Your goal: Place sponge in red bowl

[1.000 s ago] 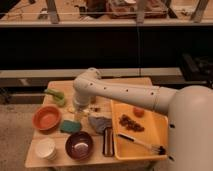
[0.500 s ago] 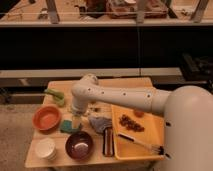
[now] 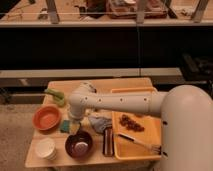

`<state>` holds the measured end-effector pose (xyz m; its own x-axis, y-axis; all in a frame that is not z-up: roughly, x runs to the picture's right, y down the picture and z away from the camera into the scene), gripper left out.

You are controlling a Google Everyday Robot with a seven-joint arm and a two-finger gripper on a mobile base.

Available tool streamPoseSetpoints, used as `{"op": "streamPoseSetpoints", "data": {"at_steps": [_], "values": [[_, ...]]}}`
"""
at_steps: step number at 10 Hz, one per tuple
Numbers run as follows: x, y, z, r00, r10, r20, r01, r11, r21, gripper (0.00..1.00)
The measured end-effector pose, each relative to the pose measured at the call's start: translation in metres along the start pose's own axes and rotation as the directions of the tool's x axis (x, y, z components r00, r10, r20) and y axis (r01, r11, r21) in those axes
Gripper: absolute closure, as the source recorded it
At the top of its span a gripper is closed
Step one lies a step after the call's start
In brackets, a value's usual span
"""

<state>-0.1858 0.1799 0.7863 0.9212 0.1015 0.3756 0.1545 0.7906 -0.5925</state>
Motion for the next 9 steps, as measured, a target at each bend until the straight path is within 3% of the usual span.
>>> {"op": "streamPoseSetpoints", "data": {"at_steps": [4, 7, 9], "values": [[-0.008, -0.009, 0.001, 1.0, 0.0, 0.001, 0.0, 1.0, 0.027, 0.35], [-0.007, -0.011, -0.041, 1.0, -0.006, 0.009, 0.005, 0.999, 0.04, 0.35], [-0.014, -0.012, -0.058, 1.0, -0.017, 0.013, 0.016, 0.999, 0.043, 0.35]]}}
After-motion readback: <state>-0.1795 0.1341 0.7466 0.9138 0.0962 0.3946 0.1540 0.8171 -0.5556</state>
